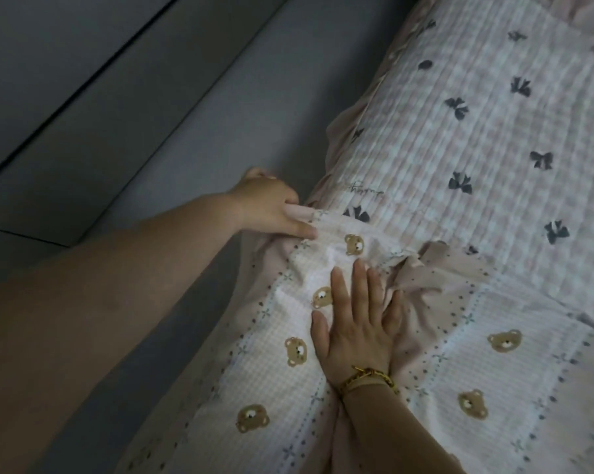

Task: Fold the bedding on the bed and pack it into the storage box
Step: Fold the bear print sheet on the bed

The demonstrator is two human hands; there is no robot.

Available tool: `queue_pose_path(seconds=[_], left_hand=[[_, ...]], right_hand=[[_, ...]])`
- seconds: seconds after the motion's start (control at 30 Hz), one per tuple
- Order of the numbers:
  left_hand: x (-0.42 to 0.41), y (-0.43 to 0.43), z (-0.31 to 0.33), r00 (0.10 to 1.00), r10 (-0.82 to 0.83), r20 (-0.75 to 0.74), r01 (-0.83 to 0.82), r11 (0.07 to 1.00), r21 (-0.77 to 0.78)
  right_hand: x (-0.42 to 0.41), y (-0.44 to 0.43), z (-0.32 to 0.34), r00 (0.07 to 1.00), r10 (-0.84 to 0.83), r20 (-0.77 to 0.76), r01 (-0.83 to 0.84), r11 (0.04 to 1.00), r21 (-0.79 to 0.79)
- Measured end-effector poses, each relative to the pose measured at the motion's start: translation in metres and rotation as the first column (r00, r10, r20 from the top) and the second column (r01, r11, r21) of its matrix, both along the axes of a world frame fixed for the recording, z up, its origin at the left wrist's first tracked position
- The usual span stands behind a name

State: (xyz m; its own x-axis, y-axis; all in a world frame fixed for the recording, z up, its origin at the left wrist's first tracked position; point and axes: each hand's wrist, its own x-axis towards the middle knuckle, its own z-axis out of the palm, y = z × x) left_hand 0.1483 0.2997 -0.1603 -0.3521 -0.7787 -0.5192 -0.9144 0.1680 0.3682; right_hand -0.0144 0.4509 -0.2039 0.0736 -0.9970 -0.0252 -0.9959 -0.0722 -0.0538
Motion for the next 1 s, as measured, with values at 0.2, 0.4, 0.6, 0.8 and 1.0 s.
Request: queue_pose_path(seconds=[0.2,0.4,0.6,0.8,1.0], left_hand=[[0.061,0.009,-0.009,0.956,-0.094,0.278,0.057,0.989,0.136],[0.12,0.062,0.0,0.941,0.335,0.034,-0.336,0.927,0.165],[0.105,0.114,0.09,0.744,0.608,-0.275,-0.597,0.791,0.133],[0.039,0.161,0.177,0.663,0.561,-0.497,-0.559,0.812,0.17],[-0.068,0.186,0.216,0.499,0.541,-0.677,-0.486,0.821,0.298]], right_hand=[[-0.007,-0.005,0.006,1.0,-0.006,-0.011,0.006,0.999,-0.049],[-0.006,-0.01,0.011,1.0,-0.029,0.006,0.029,1.0,-0.002],[-0.006,-0.007,0.03,0.999,0.039,-0.027,-0.028,0.941,0.336],[0.02,0.037,0.124,0.497,-0.163,0.852,0.039,0.985,0.166],[0.007,0.108,0.194,0.093,-0.139,0.986,-0.042,0.989,0.143]])
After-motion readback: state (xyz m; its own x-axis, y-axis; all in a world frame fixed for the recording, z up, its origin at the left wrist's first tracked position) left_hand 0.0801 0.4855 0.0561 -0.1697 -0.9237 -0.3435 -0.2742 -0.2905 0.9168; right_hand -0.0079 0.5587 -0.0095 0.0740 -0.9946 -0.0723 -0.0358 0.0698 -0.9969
